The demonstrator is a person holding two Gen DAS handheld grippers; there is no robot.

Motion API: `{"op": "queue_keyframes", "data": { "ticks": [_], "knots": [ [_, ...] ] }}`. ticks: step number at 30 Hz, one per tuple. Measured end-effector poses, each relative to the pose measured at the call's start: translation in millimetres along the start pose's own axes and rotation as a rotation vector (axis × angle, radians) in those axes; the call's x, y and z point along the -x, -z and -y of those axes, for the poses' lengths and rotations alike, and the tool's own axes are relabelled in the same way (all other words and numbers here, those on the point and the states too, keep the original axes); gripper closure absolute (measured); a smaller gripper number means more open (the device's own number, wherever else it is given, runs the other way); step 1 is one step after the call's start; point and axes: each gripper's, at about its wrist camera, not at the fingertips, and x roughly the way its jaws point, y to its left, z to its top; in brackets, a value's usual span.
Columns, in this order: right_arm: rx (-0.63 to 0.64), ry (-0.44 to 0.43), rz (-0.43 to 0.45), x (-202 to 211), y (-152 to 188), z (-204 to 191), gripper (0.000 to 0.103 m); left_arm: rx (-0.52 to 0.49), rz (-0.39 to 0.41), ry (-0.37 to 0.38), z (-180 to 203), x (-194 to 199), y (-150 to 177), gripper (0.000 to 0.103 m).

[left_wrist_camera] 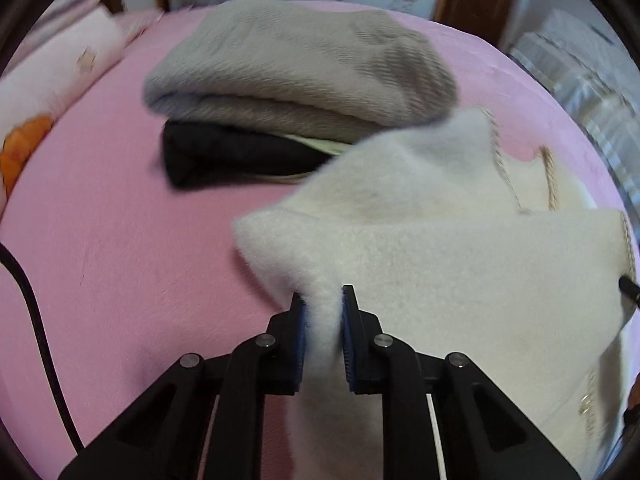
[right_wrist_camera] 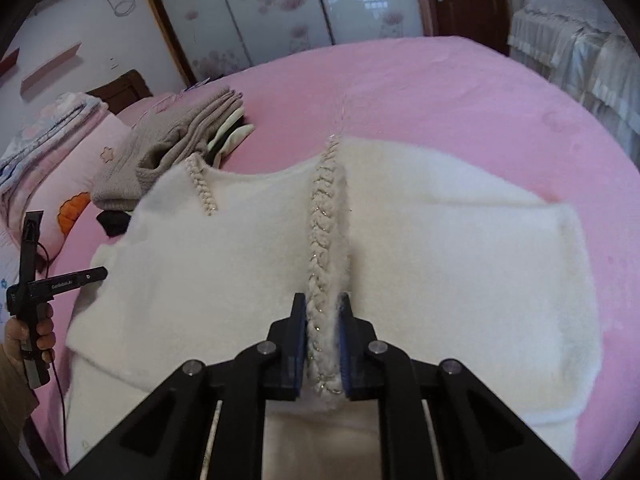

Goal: Fold large clothes
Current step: 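Fold the side panel inward with the left tool while the right tool grips the placket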

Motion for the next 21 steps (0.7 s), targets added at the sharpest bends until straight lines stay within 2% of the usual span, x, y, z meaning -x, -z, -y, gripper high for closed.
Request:
{"op": "queue_keyframes", "data": {
  "ticks": [2, 5, 7, 8, 9, 11, 12, 14, 17, 18, 19, 20, 21],
  "knots": [
    [-0.033, 0.015, -0.090, -21.7, 16.0, 10.8, 0.090, -0.060, -0.010, -0.063, 18.4, -12.9, 1.3, 0.089],
    [-0.047, 0.018, -0.099, -24.0, 15.5, 12.1, 0.086, -0.104, -0.015, -0.129, 32.8, -17.5, 0.5, 0.088],
    [-0.078, 0.017, -0.088, -16.4, 2.8, 14.7, 0.082, -0.093, -0.024, -0.113, 31.6, -11.0, -1.6, 0.084],
    [-0.079, 0.008, -0.067, -12.3, -3.5, 14.9, 0.075, -0.074, -0.031, -0.091, 27.4, -5.7, -3.4, 0.079],
    [-0.077, 0.008, -0.046, -9.2, -10.1, 15.7, 0.058, -0.055, -0.032, -0.065, 22.9, -1.2, -5.1, 0.078],
    [-0.079, 0.016, -0.020, -10.7, -24.0, 18.6, 0.045, -0.018, -0.021, -0.032, 11.8, 7.2, -10.6, 0.073],
    [-0.079, 0.017, -0.027, -17.2, -31.6, 20.0, 0.044, -0.016, -0.015, -0.041, 8.5, 8.7, -13.4, 0.073],
    [-0.096, 0.012, -0.053, -32.9, -42.2, 21.0, 0.044, -0.008, -0.022, -0.072, 3.0, 3.2, -18.9, 0.063],
    [-0.102, 0.019, -0.110, -64.8, -50.6, 21.6, 0.045, 0.037, -0.037, -0.084, -6.7, -9.9, -25.2, 0.058],
    [-0.068, 0.040, -0.117, -74.1, -51.2, 17.9, 0.064, 0.053, -0.034, -0.092, -7.8, -13.4, -28.6, 0.061],
    [-0.033, 0.073, -0.112, -77.0, -51.0, 12.6, 0.085, 0.056, -0.011, -0.106, -6.7, -15.3, -31.3, 0.072],
    [-0.022, 0.092, -0.096, -79.0, -50.8, 10.7, 0.088, 0.050, 0.009, -0.136, -5.3, -18.2, -33.0, 0.080],
    [-0.030, 0.103, -0.088, -82.1, -49.3, 11.0, 0.088, 0.052, -0.004, -0.164, -9.9, -24.2, -31.9, 0.080]
  ]
}}
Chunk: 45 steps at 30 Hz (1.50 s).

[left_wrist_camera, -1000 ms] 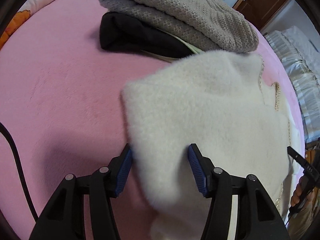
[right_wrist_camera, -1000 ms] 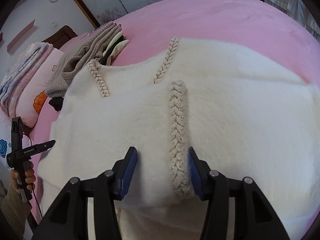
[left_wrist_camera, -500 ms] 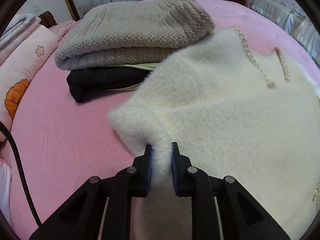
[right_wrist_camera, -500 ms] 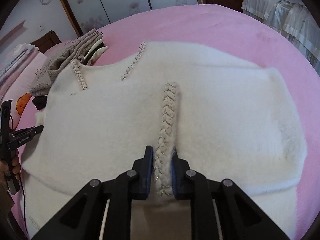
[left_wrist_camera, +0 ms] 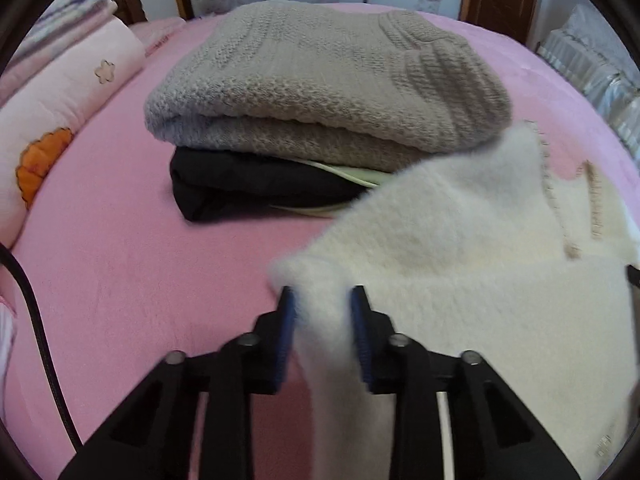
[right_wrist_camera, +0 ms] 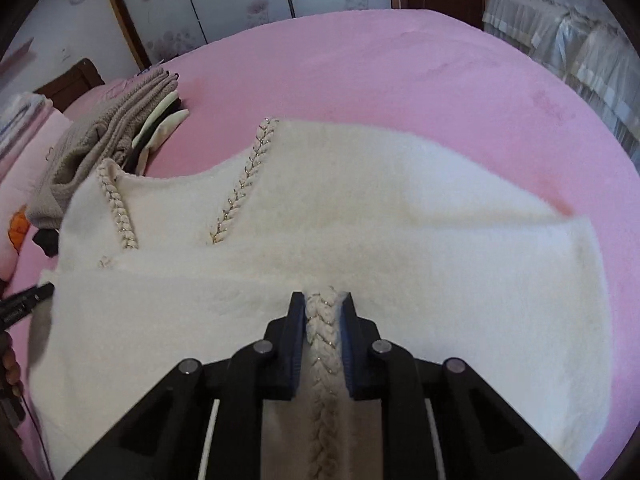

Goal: Fold large clothes
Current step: 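Fold the side panel inward with the left tool while the right tool grips the placket, then open both tools and lift them off the folded cardigan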

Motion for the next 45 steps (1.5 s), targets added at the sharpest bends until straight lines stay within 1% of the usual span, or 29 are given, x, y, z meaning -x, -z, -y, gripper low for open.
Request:
{"op": "queue_keyframes", "data": {
  "ticks": [2, 4, 5, 6, 7, 10, 12, 16, 19, 21, 22, 23, 24, 25, 26, 27, 28, 29, 30, 31, 32, 35, 36, 38, 40, 42, 45],
  "knots": [
    [0.016, 0.036, 0.002, -6.7, 4.0, -5.1, 0.087, 0.014, -0.024, -0.032, 1.6, -12.8, -0.6, 0.080],
    [0.051, 0.076, 0.012, -2.1, 4.6, -12.4, 0.086, 0.009, -0.015, -0.054, 4.5, -8.8, 0.0, 0.080],
    [0.061, 0.096, 0.007, 2.6, 5.2, -15.7, 0.081, 0.004, -0.014, -0.064, 5.3, -2.9, 0.8, 0.078],
    [0.063, 0.098, 0.002, 7.9, 6.3, -16.0, 0.077, 0.001, -0.016, -0.065, 6.6, 3.7, 2.8, 0.076],
    [0.065, 0.089, 0.001, 14.6, 8.7, -16.3, 0.075, -0.004, -0.022, -0.062, 10.8, 12.8, 6.3, 0.073],
    [0.073, 0.059, 0.035, 44.3, 22.4, -21.0, 0.073, -0.021, -0.018, -0.061, 16.8, 40.6, 17.9, 0.073],
    [0.080, 0.022, 0.052, 61.4, 32.6, -28.6, 0.073, -0.023, -0.004, -0.040, 27.3, 64.7, 30.3, 0.072],
    [0.107, -0.076, 0.066, 90.8, 56.2, -58.6, 0.073, 0.002, 0.012, 0.042, 47.2, 106.7, 63.3, 0.072],
    [0.130, -0.182, 0.054, 102.1, 71.8, -85.8, 0.073, 0.021, 0.040, 0.074, 77.1, 132.2, 92.4, 0.072],
    [0.148, -0.235, 0.034, 99.7, 78.6, -105.1, 0.073, 0.046, 0.050, 0.089, 89.6, 135.4, 109.6, 0.072],
    [0.166, -0.261, 0.017, 94.7, 83.2, -115.5, 0.073, 0.063, 0.048, 0.102, 93.3, 131.2, 112.9, 0.072],
    [0.180, -0.272, 0.004, 89.9, 87.8, -123.7, 0.073, 0.075, 0.044, 0.113, 101.1, 129.1, 119.1, 0.072],
    [0.195, -0.272, -0.016, 81.3, 92.1, -130.3, 0.073, 0.080, 0.036, 0.095, 105.8, 124.8, 124.8, 0.072],
    [0.210, -0.257, -0.033, 71.4, 96.0, -133.9, 0.073, 0.088, 0.024, 0.055, 106.9, 116.4, 131.2, 0.072],
    [0.224, -0.224, -0.037, 63.1, 99.2, -133.6, 0.073, 0.095, 0.010, 0.015, 104.5, 107.4, 135.7, 0.072],
    [0.236, -0.201, -0.029, 58.3, 101.5, -129.9, 0.077, 0.108, -0.006, -0.012, 99.4, 99.3, 140.2, 0.072],
    [0.242, -0.200, -0.021, 55.8, 102.4, -122.3, 0.080, 0.128, -0.021, -0.018, 90.0, 92.4, 145.7, 0.072],
    [0.232, -0.201, -0.015, 56.3, 102.2, -111.1, 0.090, 0.142, -0.021, 0.000, 82.9, 90.1, 148.6, 0.072],
    [0.219, -0.185, -0.011, 58.6, 102.2, -100.3, 0.098, 0.156, -0.014, 0.039, 73.5, 89.9, 152.1, 0.073],
    [0.204, -0.175, -0.006, 61.2, 101.4, -88.5, 0.101, 0.165, -0.008, 0.064, 66.3, 91.1, 154.6, 0.078],
    [0.187, -0.156, 0.005, 64.7, 101.2, -75.8, 0.103, 0.167, -0.007, 0.073, 62.1, 92.0, 155.5, 0.081],
    [0.168, -0.024, 0.041, 71.8, 102.2, -43.3, 0.103, 0.171, -0.010, 0.097, 56.7, 94.5, 156.3, 0.084],
    [0.154, -0.012, 0.043, 72.3, 102.6, -31.8, 0.103, 0.174, -0.010, 0.098, 57.1, 95.1, 156.9, 0.084],
    [0.113, -0.023, 0.034, 73.3, 102.6, -15.0, 0.103, 0.182, -0.006, 0.096, 57.2, 96.8, 157.8, 0.084],
    [0.082, -0.033, 0.028, 73.7, 101.0, -6.8, 0.103, 0.189, -0.007, 0.094, 55.8, 94.3, 158.2, 0.084],
    [0.064, -0.037, 0.024, 72.9, 99.7, -5.5, 0.103, 0.195, -0.009, 0.096, 52.8, 90.6, 155.8, 0.084],
    [0.066, -0.019, 0.024, 72.9, 100.0, -8.5, 0.103, 0.186, -0.015, 0.090, 52.2, 90.8, 152.2, 0.083]
  ]
}}
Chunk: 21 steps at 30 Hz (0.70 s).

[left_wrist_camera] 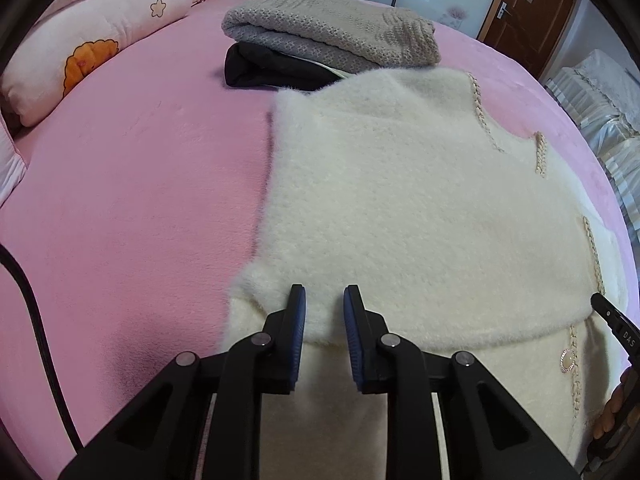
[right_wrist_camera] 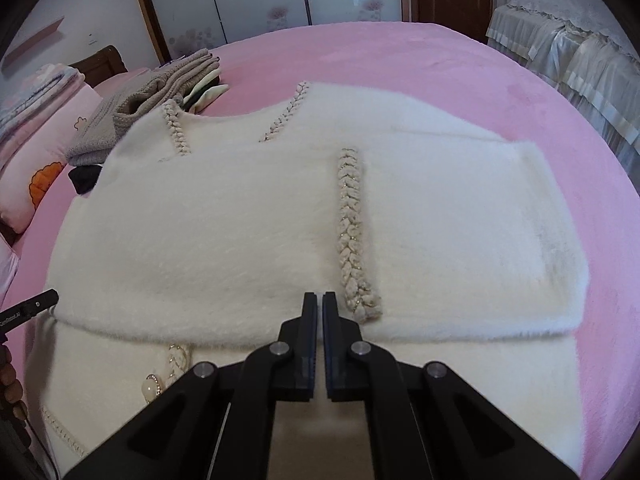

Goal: Fold large clothes
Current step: 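Open both tools and lift them off the folded cardigan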

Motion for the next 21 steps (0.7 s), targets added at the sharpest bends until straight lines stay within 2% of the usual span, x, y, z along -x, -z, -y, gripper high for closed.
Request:
{"op": "queue_keyframes", "data": {
  "ticks": [3, 4, 5, 7, 12, 21],
  "knots": [
    [0.001, 0.005, -0.007, 0.7, -1.2, -3.7, 0.098, -0.011, -0.003, -0.020, 0.7, 5.4, -3.2, 0.082],
    [0.003, 0.011, -0.011, 2.1, -1.4, -5.2, 0.098, -0.016, -0.004, -0.034, 1.4, 8.5, -3.8, 0.076],
    [0.007, 0.018, -0.016, 2.5, -2.6, -7.7, 0.098, -0.016, -0.002, -0.054, 1.8, 12.0, -4.6, 0.061],
    [0.009, 0.031, -0.022, 7.7, -3.0, -10.2, 0.097, -0.007, 0.013, -0.081, 0.5, 21.5, -5.0, 0.042],
    [-0.007, 0.014, -0.022, 33.7, -2.6, -13.2, 0.096, -0.001, 0.038, -0.055, 1.7, 56.9, -2.9, 0.041],
    [-0.007, -0.034, 0.063, 130.3, 3.2, -16.5, 0.096, -0.056, 0.142, -0.040, 21.3, 148.8, 16.0, 0.041]
  ]
}}
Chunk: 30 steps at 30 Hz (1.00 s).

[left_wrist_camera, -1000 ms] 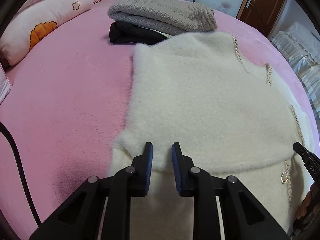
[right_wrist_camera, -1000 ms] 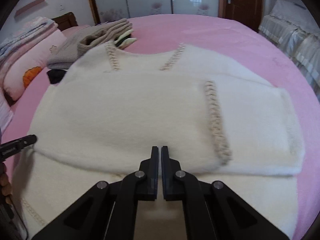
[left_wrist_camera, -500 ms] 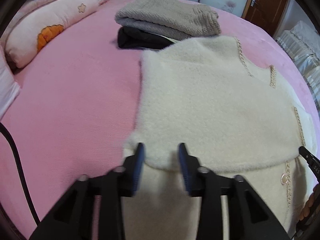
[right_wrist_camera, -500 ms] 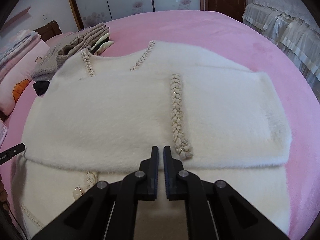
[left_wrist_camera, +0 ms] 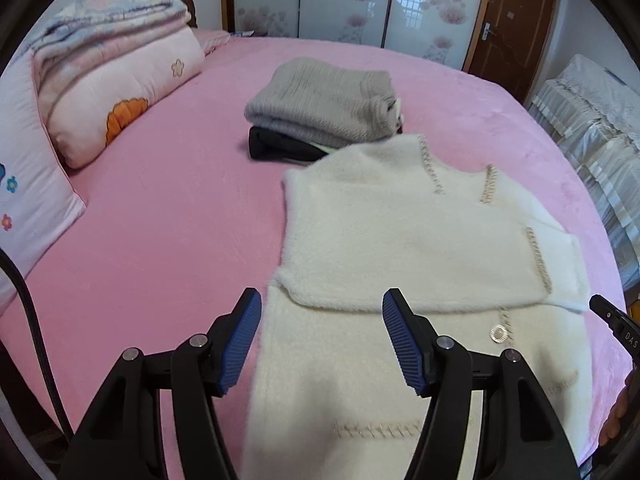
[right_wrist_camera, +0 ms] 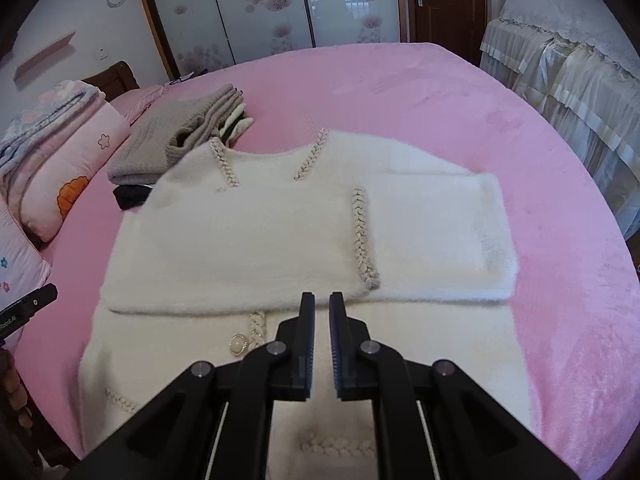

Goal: Fold large clothes
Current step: 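Open both tools and lift them off the folded cardigan, then move both tools down to the braided cardigan hem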

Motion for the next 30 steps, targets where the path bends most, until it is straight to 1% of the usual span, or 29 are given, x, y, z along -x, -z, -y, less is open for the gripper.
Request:
{"op": "queue_keyframes", "data": {
  "ticks": [3, 5, 7, 9, 11, 13, 16, 19, 24, 28, 30],
  "knots": [
    [0.018, 0.000, 0.042, 37.7, 5.3, -2.5, 0.096, -0.036, 0.036, 0.007, 6.5, 33.2, 9.2, 0.041],
    [0.022, -0.015, 0.068, 61.3, 11.8, -2.0, 0.095, -0.082, 0.066, -0.007, 13.4, 55.7, 18.3, 0.041],
    [0.023, -0.023, 0.095, 84.1, 20.0, 0.1, 0.090, -0.107, 0.087, -0.017, 17.6, 76.3, 28.5, 0.041],
    [0.023, -0.025, 0.126, 104.5, 29.7, 3.2, 0.069, -0.117, 0.101, -0.017, 22.2, 95.2, 39.9, 0.041],
    [0.025, -0.024, 0.160, 123.3, 41.2, 6.0, 0.062, -0.109, 0.104, -0.012, 24.2, 111.8, 52.7, 0.041],
    [0.022, -0.027, 0.179, 139.1, 53.3, 8.8, 0.062, -0.095, 0.102, 0.001, 25.1, 124.1, 65.4, 0.041],
    [0.008, -0.036, 0.185, 154.1, 73.2, 15.3, 0.062, -0.080, 0.099, 0.018, 24.7, 137.2, 85.6, 0.041],
    [0.001, -0.033, 0.171, 159.8, 95.8, 21.8, 0.062, -0.076, 0.090, 0.022, 23.5, 141.8, 109.5, 0.041],
    [-0.004, -0.026, 0.129, 159.7, 136.7, 35.3, 0.062, -0.058, 0.022, 0.044, 8.2, 126.0, 155.6, 0.041],
    [-0.009, -0.018, 0.102, 154.2, 166.7, 49.0, 0.062, -0.065, -0.035, 0.036, -9.2, 105.5, 189.6, 0.041],
    [-0.007, 0.000, 0.089, 149.4, 179.3, 54.7, 0.062, -0.078, -0.048, 0.013, -17.7, 97.0, 204.2, 0.041]
  ]
}}
